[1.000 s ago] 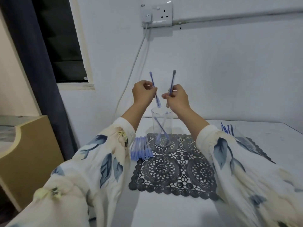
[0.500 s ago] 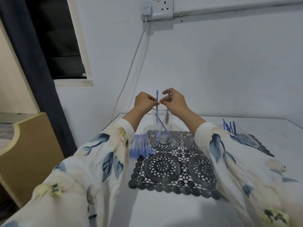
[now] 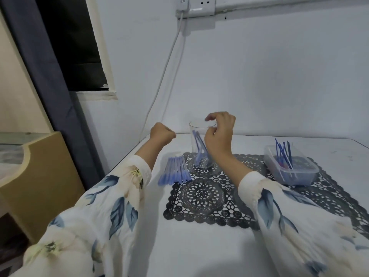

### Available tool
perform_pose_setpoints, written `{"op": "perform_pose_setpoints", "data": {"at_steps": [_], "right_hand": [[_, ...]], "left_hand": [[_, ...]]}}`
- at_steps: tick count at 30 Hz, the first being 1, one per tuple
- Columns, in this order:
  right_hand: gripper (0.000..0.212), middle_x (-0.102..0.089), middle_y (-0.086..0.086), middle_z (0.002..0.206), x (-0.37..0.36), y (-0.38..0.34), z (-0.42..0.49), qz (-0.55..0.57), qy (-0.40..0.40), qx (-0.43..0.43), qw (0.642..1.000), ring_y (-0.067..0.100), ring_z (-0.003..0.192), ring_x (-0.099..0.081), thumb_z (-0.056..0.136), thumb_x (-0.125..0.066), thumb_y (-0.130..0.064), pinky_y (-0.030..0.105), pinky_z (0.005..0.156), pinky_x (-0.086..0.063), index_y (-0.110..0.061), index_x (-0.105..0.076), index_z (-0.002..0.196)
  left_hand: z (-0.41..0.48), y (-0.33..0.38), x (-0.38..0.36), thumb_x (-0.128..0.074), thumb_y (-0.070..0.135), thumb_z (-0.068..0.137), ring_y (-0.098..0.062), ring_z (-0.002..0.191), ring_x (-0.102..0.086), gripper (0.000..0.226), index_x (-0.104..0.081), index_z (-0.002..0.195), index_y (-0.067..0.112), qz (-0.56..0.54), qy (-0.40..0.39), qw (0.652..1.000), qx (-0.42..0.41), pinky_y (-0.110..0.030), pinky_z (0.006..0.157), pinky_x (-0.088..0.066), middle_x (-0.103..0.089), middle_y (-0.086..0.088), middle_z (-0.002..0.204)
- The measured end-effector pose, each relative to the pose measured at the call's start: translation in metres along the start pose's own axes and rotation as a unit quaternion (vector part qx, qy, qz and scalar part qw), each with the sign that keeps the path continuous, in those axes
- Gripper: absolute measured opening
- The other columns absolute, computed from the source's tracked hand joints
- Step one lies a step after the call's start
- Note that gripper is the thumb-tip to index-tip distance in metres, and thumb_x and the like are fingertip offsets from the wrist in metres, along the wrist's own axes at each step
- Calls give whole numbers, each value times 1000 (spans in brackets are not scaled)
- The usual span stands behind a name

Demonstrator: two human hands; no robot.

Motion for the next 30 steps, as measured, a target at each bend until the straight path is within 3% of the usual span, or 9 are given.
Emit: {"op": "perform_pose_setpoints", "data": {"at_steps": [4, 8, 11, 14, 18, 22, 25, 28, 30], "right_hand": [[31, -53, 3, 88, -14, 11, -33, 13, -97, -73, 993, 14, 83, -49, 72, -42, 17, 11, 72, -36, -8, -59, 80], [30, -62, 5, 98, -37, 26, -64, -10, -247, -188, 950, 13, 89, -56, 83, -45, 10, 21, 83, -46, -10, -66, 90], [29, -67, 7, 104, -54, 29, -81, -64, -336, -184, 922, 15, 89, -60, 87, -46, 2, 26, 89, -48, -6, -69, 102], [27, -70, 13, 89, -63, 31, -94, -124, -404, -176, 889, 17, 63, -55, 88, -46, -3, 28, 72, -51, 0, -71, 97], [23, -65, 14, 69, -66, 31, -97, -190, -415, -153, 876, 20, 57, -52, 82, -48, -3, 29, 62, -48, 4, -66, 71], [11, -63, 12, 79, -65, 30, -96, -235, -426, -129, 864, 26, 78, -61, 82, -52, -1, 34, 76, -53, -2, -63, 80], [18, -65, 16, 96, -59, 26, -95, -281, -434, -111, 849, 30, 93, -62, 86, -49, 4, 35, 78, -50, -1, -62, 97], [26, -63, 16, 106, -51, 24, -87, -308, -433, -113, 839, 31, 97, -61, 90, -46, 2, 34, 78, -49, -1, -57, 113], [26, -62, 14, 110, -47, 25, -78, -283, -423, -137, 850, 27, 95, -61, 91, -49, -3, 32, 80, -51, -4, -58, 116]], "left_hand": [[-8, -45, -8, -73, 7, 76, -28, 70, -63, 20, -55, 83, 0, 80, -49, 992, 87, -36, 74, -57, -61, -14, 73], [-20, -72, -16, -74, 4, 72, -24, 63, -64, 30, -58, 97, -2, 111, -68, 983, 129, -28, 52, -54, -67, -18, 85], [-24, -75, -17, -72, 8, 70, -18, 61, -63, 26, -60, 92, 4, 138, -62, 981, 120, -21, 46, -47, -69, -12, 85], [-24, -74, -15, -71, 10, 69, -18, 68, -64, 20, -56, 82, 8, 168, -51, 979, 107, -22, 49, -46, -69, -9, 86], [-22, -78, -14, -77, 14, 66, -18, 74, -66, 27, -54, 78, 9, 177, -50, 978, 101, -24, 63, -52, -69, -8, 83], [-20, -78, -12, -79, 14, 67, -18, 69, -61, 31, -48, 72, 11, 172, -48, 979, 94, -24, 58, -48, -63, -6, 74], [-20, -79, -10, -74, 6, 69, -22, 68, -62, 26, -48, 71, 8, 159, -41, 981, 103, -28, 64, -55, -61, -9, 72], [-18, -69, -1, -69, 3, 72, -19, 52, -52, 26, -44, 67, 8, 123, -7, 988, 93, -25, 44, -44, -51, -7, 61], [-13, -57, 8, -69, 4, 74, -19, 52, -53, 22, -49, 67, 8, 79, 21, 994, 68, -29, 47, -48, -52, -6, 61]]}}
Point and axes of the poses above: each hand's wrist, its own z-axis towards the middle knuckle, its own x-axis out of the back of the hand, y = z × x, the point moved 6 cm from there along z, towards the middle knuckle
